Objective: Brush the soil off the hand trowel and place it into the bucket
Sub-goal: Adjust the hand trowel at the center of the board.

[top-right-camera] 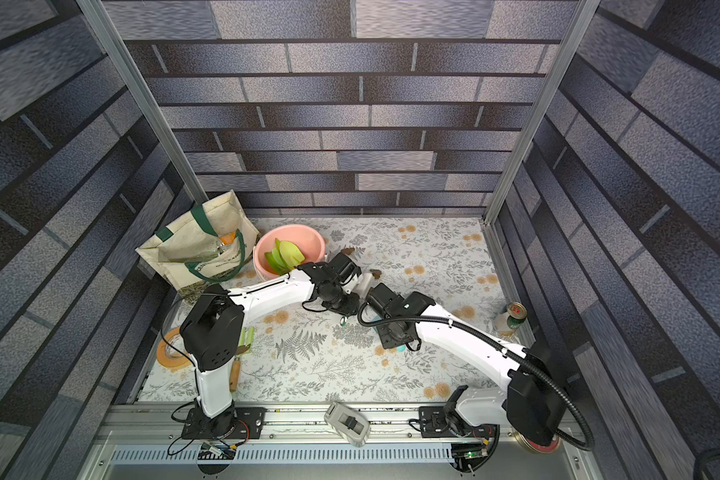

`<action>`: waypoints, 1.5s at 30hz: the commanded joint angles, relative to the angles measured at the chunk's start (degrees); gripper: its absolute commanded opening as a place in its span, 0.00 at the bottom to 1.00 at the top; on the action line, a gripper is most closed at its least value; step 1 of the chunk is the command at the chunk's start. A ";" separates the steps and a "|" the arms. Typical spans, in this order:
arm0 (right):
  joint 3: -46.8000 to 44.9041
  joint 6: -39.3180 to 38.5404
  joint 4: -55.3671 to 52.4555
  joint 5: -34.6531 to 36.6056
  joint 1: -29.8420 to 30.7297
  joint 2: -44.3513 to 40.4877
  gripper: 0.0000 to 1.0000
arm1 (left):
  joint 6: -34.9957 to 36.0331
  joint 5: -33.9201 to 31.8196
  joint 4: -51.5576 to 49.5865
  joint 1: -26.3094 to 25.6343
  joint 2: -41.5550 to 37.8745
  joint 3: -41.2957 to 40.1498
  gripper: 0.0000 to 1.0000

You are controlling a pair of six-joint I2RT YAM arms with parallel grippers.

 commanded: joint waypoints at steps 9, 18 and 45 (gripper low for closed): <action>-9.96 6.51 17.01 2.15 0.29 2.25 0.09 | -0.94 -2.29 1.99 1.57 -6.67 -4.36 0.00; -14.49 8.85 22.41 3.65 1.12 6.97 0.15 | -1.13 -2.61 3.34 1.34 -8.39 -5.40 0.00; -7.99 15.29 11.64 10.64 8.70 10.13 0.22 | -1.13 -4.25 4.48 1.60 -11.05 -6.37 0.00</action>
